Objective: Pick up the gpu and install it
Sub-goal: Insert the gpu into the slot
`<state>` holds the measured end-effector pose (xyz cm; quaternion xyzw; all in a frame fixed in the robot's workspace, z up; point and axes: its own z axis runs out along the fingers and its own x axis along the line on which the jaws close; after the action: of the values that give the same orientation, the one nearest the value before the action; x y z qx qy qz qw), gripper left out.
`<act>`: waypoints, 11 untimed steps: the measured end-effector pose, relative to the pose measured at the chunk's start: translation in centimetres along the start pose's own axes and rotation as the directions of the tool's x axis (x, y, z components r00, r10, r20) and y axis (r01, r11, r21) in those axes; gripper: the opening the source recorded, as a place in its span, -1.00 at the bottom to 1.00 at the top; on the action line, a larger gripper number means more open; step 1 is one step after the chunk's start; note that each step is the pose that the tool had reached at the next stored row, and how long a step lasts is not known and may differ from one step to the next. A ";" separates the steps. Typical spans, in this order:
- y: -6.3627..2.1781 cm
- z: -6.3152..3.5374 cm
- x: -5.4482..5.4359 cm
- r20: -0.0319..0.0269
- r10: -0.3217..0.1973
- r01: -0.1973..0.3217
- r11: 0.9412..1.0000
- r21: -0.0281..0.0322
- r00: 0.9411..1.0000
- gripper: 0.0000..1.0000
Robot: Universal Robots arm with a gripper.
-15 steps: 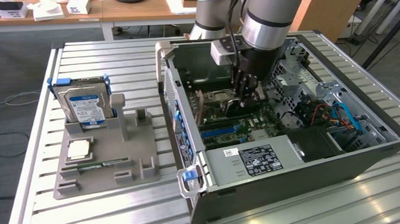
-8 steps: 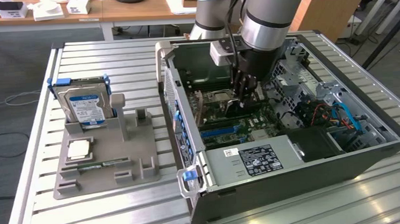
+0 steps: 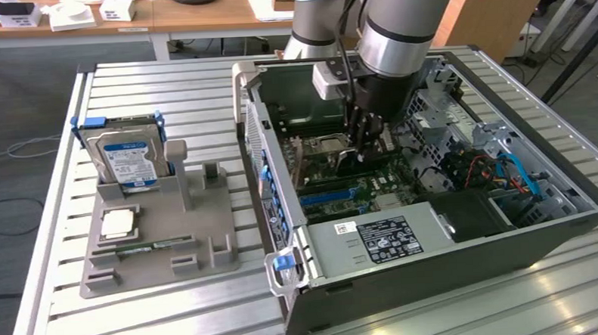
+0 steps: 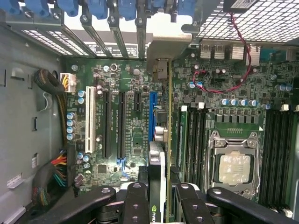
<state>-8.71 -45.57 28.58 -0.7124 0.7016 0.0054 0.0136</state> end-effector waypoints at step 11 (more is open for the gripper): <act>0.29 0.04 0.2 0.001 0.000 0.000 1.000 0.001 1.000 -0.46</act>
<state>-9.00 -45.78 28.53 -0.7124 0.7016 0.0053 0.0141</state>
